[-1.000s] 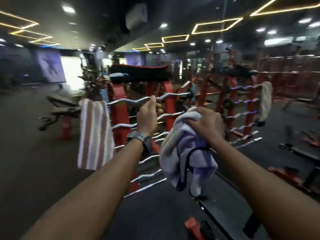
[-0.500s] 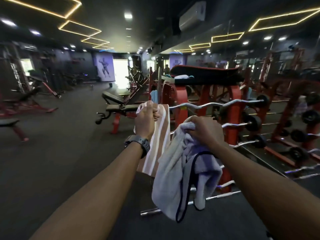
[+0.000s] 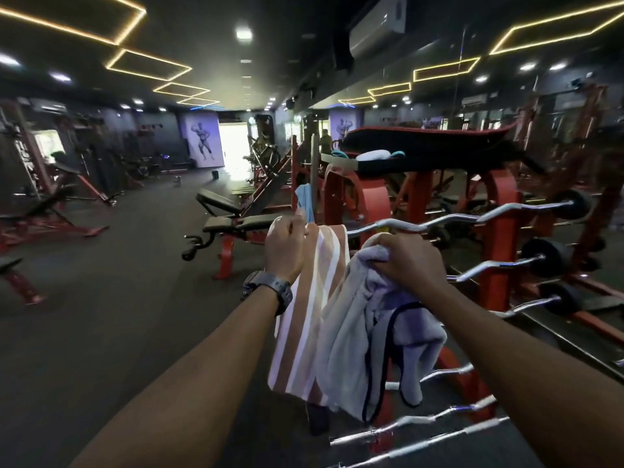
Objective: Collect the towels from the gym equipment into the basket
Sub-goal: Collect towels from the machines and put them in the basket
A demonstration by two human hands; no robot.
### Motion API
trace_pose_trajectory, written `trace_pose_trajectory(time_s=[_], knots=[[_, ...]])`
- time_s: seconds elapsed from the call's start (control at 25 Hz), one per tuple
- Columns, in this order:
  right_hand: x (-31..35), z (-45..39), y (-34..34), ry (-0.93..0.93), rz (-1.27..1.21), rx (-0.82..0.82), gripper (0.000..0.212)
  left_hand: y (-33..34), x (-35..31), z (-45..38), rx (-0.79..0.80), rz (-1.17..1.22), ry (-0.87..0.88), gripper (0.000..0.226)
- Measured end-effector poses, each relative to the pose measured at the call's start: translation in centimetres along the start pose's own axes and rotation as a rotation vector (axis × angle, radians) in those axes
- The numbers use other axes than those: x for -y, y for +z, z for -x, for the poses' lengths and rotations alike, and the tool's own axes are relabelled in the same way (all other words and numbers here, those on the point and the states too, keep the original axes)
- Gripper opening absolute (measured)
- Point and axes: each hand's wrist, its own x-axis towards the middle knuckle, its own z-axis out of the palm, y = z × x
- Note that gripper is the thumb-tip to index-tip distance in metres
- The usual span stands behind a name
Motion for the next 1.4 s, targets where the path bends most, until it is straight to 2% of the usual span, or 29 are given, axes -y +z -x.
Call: trace_pose_trajectory(time_s=[0.12, 0.24, 0.4, 0.52, 0.64, 0.68, 0.72, 0.8, 0.88, 0.92, 1.04, 1.16, 1.28, 1.4], knots=[[-1.8, -3.9, 3.8, 0.011, 0.034, 0.019, 0.032, 3.6, 3.1, -5.1, 0.093, -0.137, 0.052, 0.040], [-4.1, -6.8, 7.3, 0.040, 0.067, 0.030, 0.032, 7.5, 6.4, -9.7, 0.136, -0.258, 0.188, 0.037], [-7.4, -11.0, 11.5, 0.020, 0.148, 0.060, 0.032, 12.3, 12.1, -16.7, 0.242, -0.558, 0.331, 0.042], [-9.7, -13.8, 14.0, -0.018, 0.141, 0.051, 0.030, 15.0, 15.9, -20.7, 0.383, -0.790, 0.366, 0.069], [-11.8, -16.5, 16.6, -0.071, 0.114, 0.035, 0.032, 17.1, 18.8, -22.6, 0.527, -1.049, 0.293, 0.113], [-12.4, -17.3, 17.5, -0.078, 0.088, 0.043, 0.037, 17.6, 19.5, -22.9, 0.546, -1.150, 0.275, 0.116], [-13.0, -18.1, 18.2, -0.088, 0.049, 0.044, 0.041, 17.9, 19.9, -23.1, 0.540, -1.240, 0.276, 0.109], [-13.9, -19.6, 19.2, -0.119, -0.037, 0.051, 0.040, 18.0, 19.8, -23.5, 0.480, -1.336, 0.367, 0.076], [-14.3, -21.0, 19.6, -0.146, -0.140, 0.084, 0.035, 17.7, 19.5, -23.9, 0.454, -1.276, 0.438, 0.050], [-14.3, -21.6, 19.7, -0.153, -0.200, 0.090, 0.034, 17.3, 19.3, -24.1, 0.450, -1.175, 0.422, 0.044], [-13.2, -23.9, 19.6, -0.156, -0.387, 0.048, 0.031, 15.3, 17.3, -24.4, 0.397, -0.770, 0.231, 0.038], [-9.6, -26.6, 18.8, -0.224, -0.594, -0.012, 0.017, 11.6, 14.5, -24.0, 0.084, -0.457, 0.093, 0.032], [-4.3, -28.9, 17.3, -0.280, -0.734, -0.091, 0.013, 6.7, 12.1, -23.4, -0.050, -0.273, 0.030, 0.015], [3.0, -31.0, 15.7, -0.276, -0.851, -0.136, 0.016, -0.3, 9.7, -23.2, -0.241, -0.213, -0.017, 0.021]])
